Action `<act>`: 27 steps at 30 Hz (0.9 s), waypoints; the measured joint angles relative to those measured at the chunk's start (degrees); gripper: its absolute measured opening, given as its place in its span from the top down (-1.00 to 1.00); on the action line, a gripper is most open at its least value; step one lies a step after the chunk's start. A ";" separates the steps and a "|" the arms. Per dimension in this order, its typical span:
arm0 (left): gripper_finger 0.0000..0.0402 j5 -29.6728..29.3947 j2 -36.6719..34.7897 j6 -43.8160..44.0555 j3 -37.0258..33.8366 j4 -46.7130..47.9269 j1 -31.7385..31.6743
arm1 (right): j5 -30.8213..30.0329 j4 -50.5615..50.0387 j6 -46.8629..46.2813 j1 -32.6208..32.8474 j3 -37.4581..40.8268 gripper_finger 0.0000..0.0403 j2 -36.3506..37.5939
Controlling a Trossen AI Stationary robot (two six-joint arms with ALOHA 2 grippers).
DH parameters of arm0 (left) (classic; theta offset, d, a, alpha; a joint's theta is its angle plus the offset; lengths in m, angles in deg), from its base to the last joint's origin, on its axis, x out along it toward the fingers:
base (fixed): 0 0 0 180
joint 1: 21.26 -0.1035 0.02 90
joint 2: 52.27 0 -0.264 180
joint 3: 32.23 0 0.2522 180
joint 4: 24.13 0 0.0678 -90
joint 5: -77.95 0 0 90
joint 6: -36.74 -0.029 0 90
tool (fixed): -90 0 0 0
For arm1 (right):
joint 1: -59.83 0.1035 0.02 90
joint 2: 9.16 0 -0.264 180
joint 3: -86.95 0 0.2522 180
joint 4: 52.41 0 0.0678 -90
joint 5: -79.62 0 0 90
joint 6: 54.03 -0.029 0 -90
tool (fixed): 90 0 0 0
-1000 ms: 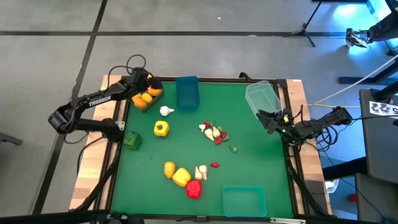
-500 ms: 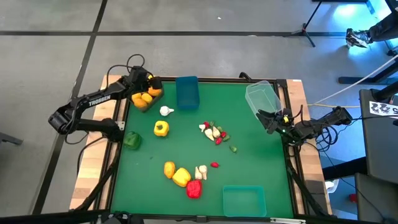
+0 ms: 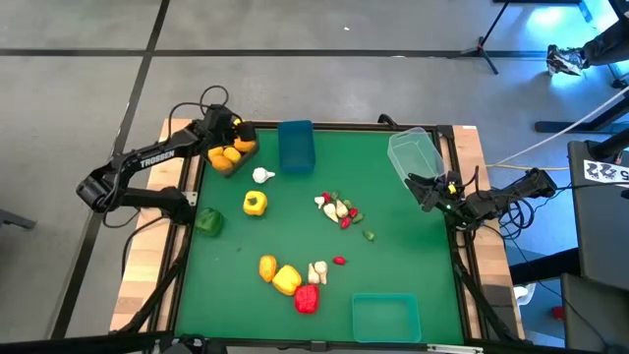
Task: Sort produce into baskets
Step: Put the yellow lemon into the black bin, then put the orange lemon into the black bin
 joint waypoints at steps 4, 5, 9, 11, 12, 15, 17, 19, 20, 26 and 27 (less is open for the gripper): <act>-0.11 0.07 0.00 -1.63 0.00 0.70 -0.02 | 0.00 0.03 0.00 0.00 0.00 -0.51 0.02; -0.11 0.62 0.00 -1.89 0.00 0.90 -0.02 | 0.01 0.04 0.00 0.00 0.00 -0.51 0.02; -0.11 3.08 0.00 -2.16 0.00 1.22 -0.02 | 0.00 0.06 0.00 -0.02 -0.01 -0.51 0.02; -0.14 4.48 0.00 -2.19 0.00 1.24 -0.02 | 0.02 0.06 0.00 -0.02 0.00 -0.51 0.02; -0.17 5.08 0.00 -2.20 0.00 1.31 -0.02 | 0.00 0.07 0.00 -0.02 -0.01 -0.51 0.02; -0.34 5.75 0.00 -1.72 0.00 2.39 -0.02 | 0.00 0.07 0.00 -0.01 0.00 -0.51 0.02; -0.47 5.75 0.00 -0.71 0.00 2.93 -0.03 | 0.00 0.07 0.02 -0.02 0.00 -0.51 0.01; -0.59 5.76 0.00 0.08 0.00 2.93 -0.02 | 0.00 0.07 0.02 -0.02 -0.01 -0.51 0.02; -0.63 5.88 0.00 0.36 0.00 2.93 -0.02 | 0.00 0.07 0.02 -0.02 -0.02 -0.51 0.00; -0.73 9.13 0.00 -1.31 0.32 2.54 0.53 | 0.00 0.07 0.01 -0.02 -0.01 -0.51 0.02; -0.73 9.22 0.00 -2.79 0.91 2.96 0.76 | 0.00 0.07 0.00 -0.01 0.00 -0.51 0.02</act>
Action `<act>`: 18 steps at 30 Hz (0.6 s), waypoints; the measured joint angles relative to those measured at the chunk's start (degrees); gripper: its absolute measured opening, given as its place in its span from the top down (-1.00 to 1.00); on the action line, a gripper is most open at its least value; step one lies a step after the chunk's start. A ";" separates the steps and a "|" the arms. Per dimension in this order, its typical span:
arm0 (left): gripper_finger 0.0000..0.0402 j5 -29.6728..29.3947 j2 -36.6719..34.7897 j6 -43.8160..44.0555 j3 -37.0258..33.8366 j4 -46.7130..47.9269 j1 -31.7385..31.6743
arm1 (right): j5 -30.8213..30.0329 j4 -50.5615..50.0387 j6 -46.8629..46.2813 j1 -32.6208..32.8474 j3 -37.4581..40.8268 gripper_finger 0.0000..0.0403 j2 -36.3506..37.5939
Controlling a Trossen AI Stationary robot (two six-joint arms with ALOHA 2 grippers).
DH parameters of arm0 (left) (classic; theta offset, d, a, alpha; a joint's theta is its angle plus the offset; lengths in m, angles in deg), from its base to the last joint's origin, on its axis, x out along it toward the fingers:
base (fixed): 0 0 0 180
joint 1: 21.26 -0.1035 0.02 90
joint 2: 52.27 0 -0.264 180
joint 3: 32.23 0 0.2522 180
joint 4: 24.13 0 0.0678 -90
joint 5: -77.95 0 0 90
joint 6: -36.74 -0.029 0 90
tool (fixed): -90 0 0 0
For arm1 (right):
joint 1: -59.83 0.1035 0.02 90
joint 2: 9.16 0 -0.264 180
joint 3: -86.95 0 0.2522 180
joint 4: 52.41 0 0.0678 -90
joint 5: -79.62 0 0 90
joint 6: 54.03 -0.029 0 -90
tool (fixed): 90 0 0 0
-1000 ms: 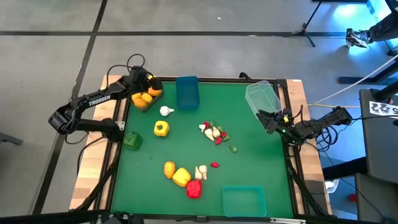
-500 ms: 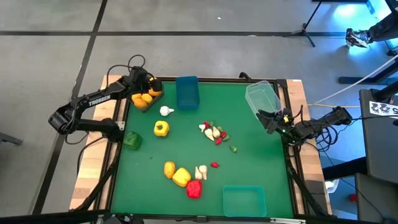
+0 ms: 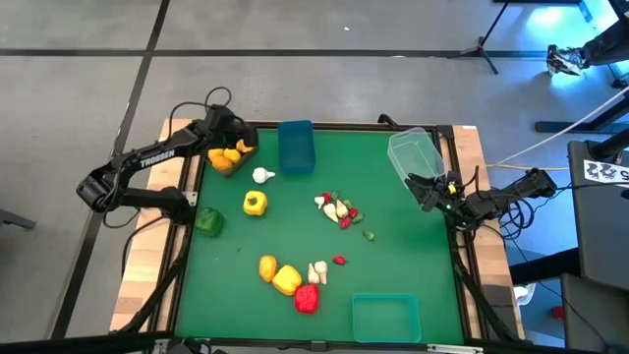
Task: Sort produce into baskets
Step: Put the orange lemon into the black bin
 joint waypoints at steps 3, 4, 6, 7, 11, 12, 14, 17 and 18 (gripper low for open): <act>-0.72 0.11 0.00 -3.18 3.53 2.34 0.05 | 0.00 0.02 -0.08 -0.01 -0.01 -0.51 0.00; -0.72 0.07 -0.02 -4.19 4.89 3.51 0.03 | 0.00 0.04 -0.09 -0.01 0.00 -0.51 0.00; -0.72 0.07 -0.02 -5.84 7.77 6.12 0.03 | 0.00 0.04 -0.09 0.01 0.00 -0.51 0.00; -0.72 0.08 -0.02 -6.72 9.29 7.47 0.04 | 0.00 0.04 -0.11 -0.01 0.00 -0.51 0.00; -0.72 -0.46 -0.04 -10.76 15.36 14.76 0.54 | 0.00 -0.01 -0.11 -0.01 0.00 -0.51 0.00; -0.72 -0.45 -0.04 -11.44 16.68 16.47 0.76 | 0.00 -0.04 -0.11 0.01 0.00 -0.51 -0.02; -0.72 0.81 -0.06 -11.65 18.76 18.36 1.59 | 0.00 -0.13 -0.07 0.01 0.00 -0.51 0.00; -0.72 8.32 -0.07 -10.24 20.25 20.57 3.68 | 0.00 -0.24 -0.06 0.00 -0.02 -0.51 0.00; -0.72 11.41 -0.07 -9.49 20.24 20.75 4.80 | 0.00 -0.25 -0.04 -0.01 -0.02 -0.51 0.00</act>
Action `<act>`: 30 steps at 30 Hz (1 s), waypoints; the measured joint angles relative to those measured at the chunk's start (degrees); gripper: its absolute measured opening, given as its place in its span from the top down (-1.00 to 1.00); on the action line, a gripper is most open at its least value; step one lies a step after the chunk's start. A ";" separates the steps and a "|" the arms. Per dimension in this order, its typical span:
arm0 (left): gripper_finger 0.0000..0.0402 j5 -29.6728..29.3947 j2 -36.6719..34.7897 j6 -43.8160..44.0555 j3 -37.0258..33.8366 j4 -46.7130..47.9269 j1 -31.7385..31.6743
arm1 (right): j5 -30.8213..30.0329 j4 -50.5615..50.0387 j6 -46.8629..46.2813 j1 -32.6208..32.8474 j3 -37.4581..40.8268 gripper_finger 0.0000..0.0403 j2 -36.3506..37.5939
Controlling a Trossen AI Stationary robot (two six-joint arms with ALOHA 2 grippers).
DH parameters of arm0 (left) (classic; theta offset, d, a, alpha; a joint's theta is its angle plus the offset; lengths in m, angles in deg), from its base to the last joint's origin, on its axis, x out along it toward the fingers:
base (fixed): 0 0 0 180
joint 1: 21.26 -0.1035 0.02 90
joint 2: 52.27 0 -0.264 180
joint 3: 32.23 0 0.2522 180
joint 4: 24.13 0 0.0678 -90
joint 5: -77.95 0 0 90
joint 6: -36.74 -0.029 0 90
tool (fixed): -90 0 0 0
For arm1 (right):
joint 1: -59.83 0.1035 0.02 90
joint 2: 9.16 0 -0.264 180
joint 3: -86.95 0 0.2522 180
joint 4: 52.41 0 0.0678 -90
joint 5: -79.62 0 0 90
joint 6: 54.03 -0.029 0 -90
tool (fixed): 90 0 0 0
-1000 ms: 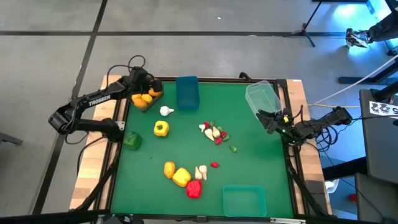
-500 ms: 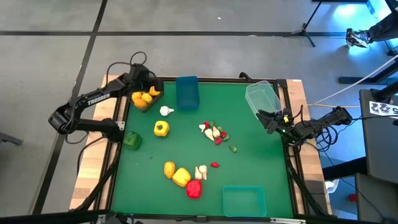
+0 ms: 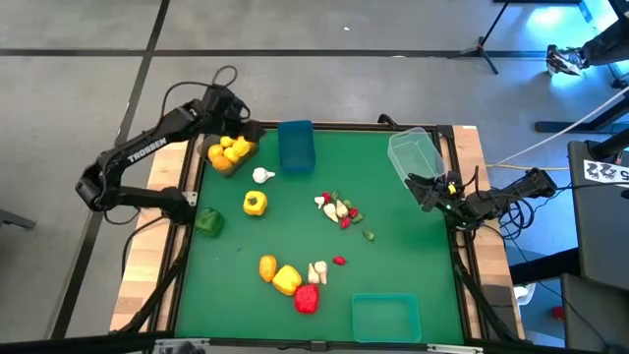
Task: Sort produce into baskets
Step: Put the orange lemon into the black bin
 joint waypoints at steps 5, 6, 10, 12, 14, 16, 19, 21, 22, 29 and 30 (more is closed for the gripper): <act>-0.72 14.99 0.00 -0.24 -0.34 2.25 10.65 | 0.00 -0.04 0.00 0.02 0.02 -0.51 0.00; -0.72 15.43 0.00 -0.17 -0.34 2.79 13.88 | 0.00 -0.06 0.01 0.00 0.02 -0.51 0.00; -0.71 15.35 0.00 3.70 -0.38 3.04 27.75 | 0.00 -0.06 0.02 0.02 0.00 -0.51 0.00; -0.71 14.70 0.00 4.96 -0.38 2.33 35.51 | 0.00 -0.08 0.02 0.00 0.02 -0.51 0.00; -0.71 12.78 0.00 4.75 -0.38 2.49 43.66 | 0.00 -0.10 0.04 0.00 0.01 -0.51 0.00; -0.71 8.28 0.00 3.61 -0.38 2.85 51.15 | -0.04 -0.25 0.07 0.02 0.01 -0.51 -0.01; -0.71 -1.75 0.07 4.38 -0.41 3.28 59.64 | -0.07 -0.75 0.06 0.00 0.01 -0.51 -0.01; -0.71 -7.98 0.09 7.02 -0.41 3.27 63.90 | -0.07 -1.03 -0.27 0.02 0.02 -0.51 0.00; -0.71 -10.72 0.26 7.05 -0.41 3.26 65.65 | -0.08 -1.07 -0.32 0.00 0.02 -0.51 0.00; -0.71 -20.90 4.46 -0.33 -0.41 4.59 71.93 | -0.55 -1.29 -0.46 0.01 0.01 -0.51 0.00; -0.71 -20.96 5.39 -1.82 -0.41 4.55 72.12 | -0.52 -1.35 -0.48 0.00 0.02 -0.51 -0.01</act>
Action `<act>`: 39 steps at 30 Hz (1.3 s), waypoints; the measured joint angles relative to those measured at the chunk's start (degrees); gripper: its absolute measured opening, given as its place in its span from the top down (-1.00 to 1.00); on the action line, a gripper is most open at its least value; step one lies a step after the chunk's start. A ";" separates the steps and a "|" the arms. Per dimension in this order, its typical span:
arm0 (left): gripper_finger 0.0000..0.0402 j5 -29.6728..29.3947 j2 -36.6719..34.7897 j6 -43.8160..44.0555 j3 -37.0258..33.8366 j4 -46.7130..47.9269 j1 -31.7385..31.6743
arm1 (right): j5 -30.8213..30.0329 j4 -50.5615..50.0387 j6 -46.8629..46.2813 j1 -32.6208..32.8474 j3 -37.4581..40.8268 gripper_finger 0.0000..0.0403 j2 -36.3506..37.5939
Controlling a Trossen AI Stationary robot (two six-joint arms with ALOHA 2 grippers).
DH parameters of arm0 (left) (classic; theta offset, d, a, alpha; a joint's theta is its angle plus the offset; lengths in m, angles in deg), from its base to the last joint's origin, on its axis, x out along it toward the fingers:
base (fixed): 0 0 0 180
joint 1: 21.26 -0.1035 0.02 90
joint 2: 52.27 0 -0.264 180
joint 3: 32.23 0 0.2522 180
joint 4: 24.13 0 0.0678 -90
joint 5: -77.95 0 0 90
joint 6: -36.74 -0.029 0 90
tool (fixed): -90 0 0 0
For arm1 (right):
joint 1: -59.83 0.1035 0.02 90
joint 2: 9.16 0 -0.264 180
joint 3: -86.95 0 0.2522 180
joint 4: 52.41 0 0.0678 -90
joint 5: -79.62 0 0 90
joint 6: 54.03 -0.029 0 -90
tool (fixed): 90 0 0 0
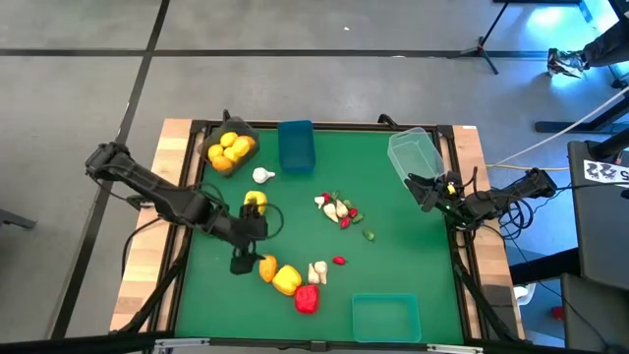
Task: Sort produce into baskets
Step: Put the orange lemon into the black bin
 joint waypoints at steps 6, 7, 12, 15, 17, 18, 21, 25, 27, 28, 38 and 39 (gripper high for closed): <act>-0.71 0.97 6.03 4.38 0.00 -0.14 -0.02 | 0.16 0.02 -0.04 0.02 0.00 -0.51 0.00; -0.71 2.15 7.00 6.42 -0.01 -0.02 -0.02 | 0.47 0.02 -0.08 0.00 0.00 -0.51 0.01; -0.71 3.21 11.29 25.21 0.00 -0.09 -0.17 | 0.55 0.00 -0.13 0.02 0.00 -0.51 0.01; -0.71 3.30 13.41 35.65 -0.02 -0.54 0.41 | 1.36 -0.04 0.03 0.02 0.00 -0.51 0.01; -0.71 3.56 14.58 39.88 -0.01 -1.91 1.10 | 1.62 -0.10 0.33 0.00 0.00 -0.51 0.01; -0.71 3.58 15.12 41.71 -0.02 -2.36 1.53 | 1.64 -0.20 0.44 0.00 -0.01 -0.51 0.01; -0.71 3.60 16.65 45.51 -0.02 -2.62 2.92 | 1.64 -0.48 0.46 0.02 0.00 -0.51 0.01; -0.71 3.68 18.76 51.31 -0.02 -2.11 4.21 | 2.14 -0.54 0.48 0.00 0.00 -0.51 -0.01; -0.71 3.09 19.70 54.07 -0.02 -2.89 4.53 | 2.56 -0.65 0.48 0.02 -0.01 -0.51 -0.01; -0.71 2.43 20.26 55.15 -0.01 -3.62 4.62 | 2.98 -0.93 0.48 0.01 -0.01 -0.51 -0.01; -0.71 1.28 27.27 63.03 0.03 -8.10 5.63 | 4.67 -1.82 -1.17 0.02 0.00 -0.51 -0.01; -0.71 1.44 27.51 63.41 0.10 -8.14 5.72 | 4.68 -1.83 -1.72 0.00 -0.01 -0.51 -0.01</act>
